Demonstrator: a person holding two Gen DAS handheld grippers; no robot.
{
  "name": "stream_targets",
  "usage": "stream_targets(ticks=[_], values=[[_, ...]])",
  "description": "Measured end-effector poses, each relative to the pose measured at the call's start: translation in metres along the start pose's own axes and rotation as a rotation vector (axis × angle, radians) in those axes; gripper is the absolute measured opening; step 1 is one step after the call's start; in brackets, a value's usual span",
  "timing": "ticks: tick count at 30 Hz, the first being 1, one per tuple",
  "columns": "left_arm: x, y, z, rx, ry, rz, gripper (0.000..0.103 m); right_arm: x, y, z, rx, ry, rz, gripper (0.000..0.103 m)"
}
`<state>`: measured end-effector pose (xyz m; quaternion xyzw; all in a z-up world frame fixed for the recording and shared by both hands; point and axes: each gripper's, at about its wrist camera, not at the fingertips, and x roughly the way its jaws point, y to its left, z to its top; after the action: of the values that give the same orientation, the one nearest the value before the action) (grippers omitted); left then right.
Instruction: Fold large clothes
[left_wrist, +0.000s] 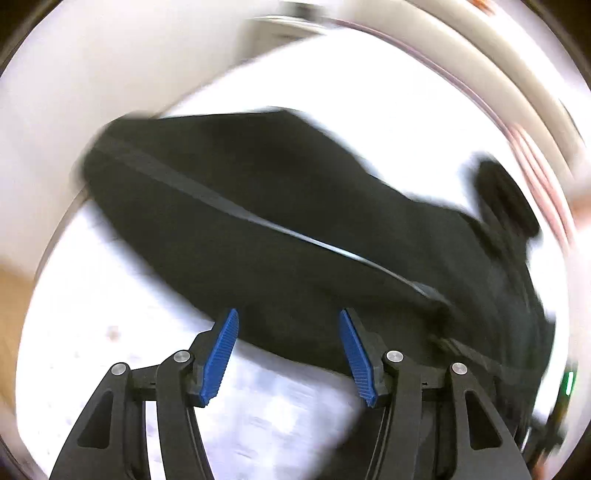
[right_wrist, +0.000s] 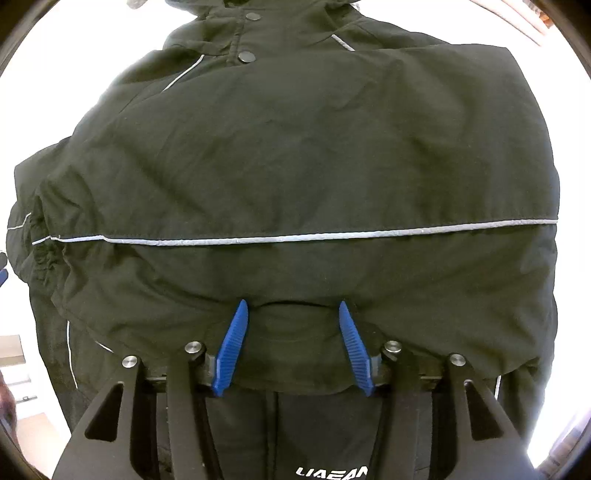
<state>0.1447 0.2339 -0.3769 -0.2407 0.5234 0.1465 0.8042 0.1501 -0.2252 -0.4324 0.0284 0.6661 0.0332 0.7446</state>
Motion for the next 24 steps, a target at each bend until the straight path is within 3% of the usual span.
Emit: stream_targets(ticks=[5,11,16,18,20,24], values=[[0.013,0.1,0.039,-0.257,-0.044,0.075,0.059,0.002,0.005,0.005,-0.004,0.001,-0.016,0.056],[0.038,0.134,0.055,-0.374,-0.022,-0.019,0.06,0.008,0.014,0.008,-0.002,0.003,-0.043,0.057],[0.057,0.128,0.063,-0.332,-0.018,0.011,0.06,0.01,0.023,0.012,0.004,0.007,-0.05,0.058],[0.057,0.125,0.066,-0.308,-0.027,0.013,0.046,0.013,0.026,0.01,0.003,-0.001,-0.053,0.058],[0.054,0.116,0.07,-0.258,-0.041,0.021,0.022,0.013,0.026,0.009,0.006,-0.01,-0.056,0.058],[0.018,0.077,0.072,-0.104,-0.125,0.058,0.017,0.013,0.029,0.006,0.003,-0.013,-0.064,0.059]])
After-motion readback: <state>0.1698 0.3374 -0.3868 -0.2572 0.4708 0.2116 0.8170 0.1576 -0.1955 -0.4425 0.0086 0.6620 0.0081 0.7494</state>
